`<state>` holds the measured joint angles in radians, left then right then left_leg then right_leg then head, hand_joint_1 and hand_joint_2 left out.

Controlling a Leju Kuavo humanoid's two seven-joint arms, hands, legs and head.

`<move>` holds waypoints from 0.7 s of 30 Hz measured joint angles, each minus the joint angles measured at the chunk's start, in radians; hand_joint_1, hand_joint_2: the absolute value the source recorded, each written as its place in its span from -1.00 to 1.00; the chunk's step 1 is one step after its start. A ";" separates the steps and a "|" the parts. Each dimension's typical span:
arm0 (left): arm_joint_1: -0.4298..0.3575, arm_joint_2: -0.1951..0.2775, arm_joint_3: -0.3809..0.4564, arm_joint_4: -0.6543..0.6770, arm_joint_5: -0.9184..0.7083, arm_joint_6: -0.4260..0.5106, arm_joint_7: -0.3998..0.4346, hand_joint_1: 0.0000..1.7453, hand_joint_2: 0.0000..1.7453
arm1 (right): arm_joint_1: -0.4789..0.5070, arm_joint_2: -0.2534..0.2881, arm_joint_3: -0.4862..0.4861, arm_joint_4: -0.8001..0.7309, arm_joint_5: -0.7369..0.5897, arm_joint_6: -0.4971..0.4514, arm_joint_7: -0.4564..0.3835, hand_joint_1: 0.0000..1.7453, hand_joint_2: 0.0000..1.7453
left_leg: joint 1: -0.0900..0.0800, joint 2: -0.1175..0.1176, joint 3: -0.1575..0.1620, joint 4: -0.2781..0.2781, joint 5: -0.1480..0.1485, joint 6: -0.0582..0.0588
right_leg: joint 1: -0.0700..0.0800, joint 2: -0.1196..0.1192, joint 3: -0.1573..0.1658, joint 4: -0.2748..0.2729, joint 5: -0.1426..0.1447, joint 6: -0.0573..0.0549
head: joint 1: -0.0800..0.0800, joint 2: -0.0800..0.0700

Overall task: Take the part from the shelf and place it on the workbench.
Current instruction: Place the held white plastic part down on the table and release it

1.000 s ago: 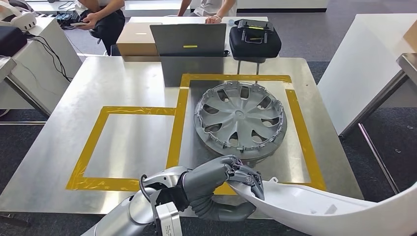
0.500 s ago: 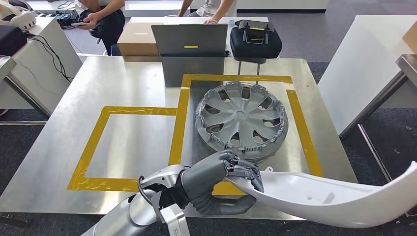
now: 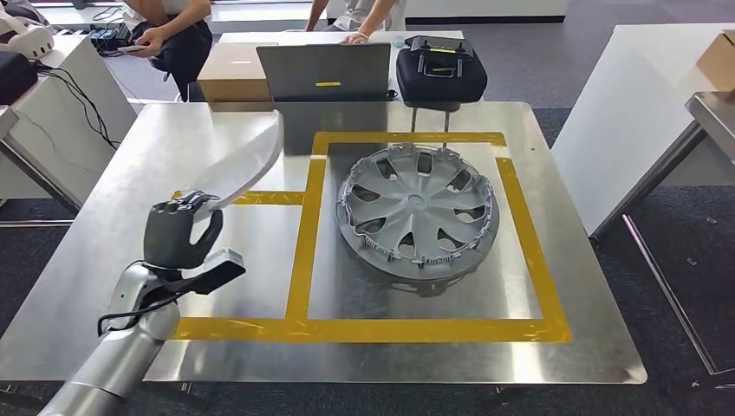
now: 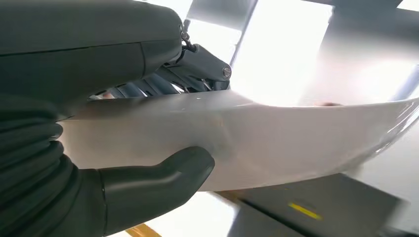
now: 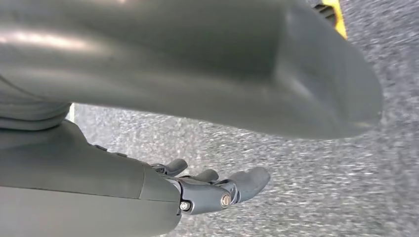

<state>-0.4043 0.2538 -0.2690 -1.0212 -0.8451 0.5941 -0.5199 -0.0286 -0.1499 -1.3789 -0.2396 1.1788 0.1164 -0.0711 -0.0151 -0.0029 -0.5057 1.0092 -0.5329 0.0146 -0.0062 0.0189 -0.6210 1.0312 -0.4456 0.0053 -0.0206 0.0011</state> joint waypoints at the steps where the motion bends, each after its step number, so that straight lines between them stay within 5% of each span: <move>1: -0.004 0.016 0.050 0.054 0.012 0.009 -0.046 1.00 1.00 | 0.003 0.001 0.000 0.000 0.002 0.000 0.000 -1.00 -1.00 | 0.000 -0.001 0.000 0.000 0.000 -0.001 | 0.001 -0.001 0.000 0.000 0.000 0.000 | -0.001 0.000; 9: 0.019 0.024 0.220 0.172 0.070 -0.088 -0.123 1.00 1.00 | -0.010 0.003 0.000 0.000 0.016 0.003 -0.003 -1.00 -1.00 | 0.000 -0.005 -0.002 0.000 0.001 -0.002 | 0.002 -0.004 0.001 -0.002 0.000 0.000 | -0.001 0.000; 21: -0.020 0.027 0.264 0.285 -0.029 0.016 -0.110 1.00 1.00 | -0.022 0.006 0.000 0.000 0.022 -0.003 0.000 -1.00 -1.00 | 0.000 -0.004 -0.002 0.000 0.000 0.000 | 0.001 -0.004 0.002 -0.004 0.000 0.000 | -0.001 0.000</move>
<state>-0.4244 0.2808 -0.0049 -0.7362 -0.8743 0.6103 -0.6302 -0.0505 -0.1436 -1.3787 -0.2396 1.2012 0.1136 -0.0709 -0.0153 -0.0074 -0.5078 1.0088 -0.5331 0.0145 -0.0051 0.0146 -0.6187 1.0275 -0.4459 0.0054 -0.0218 0.0011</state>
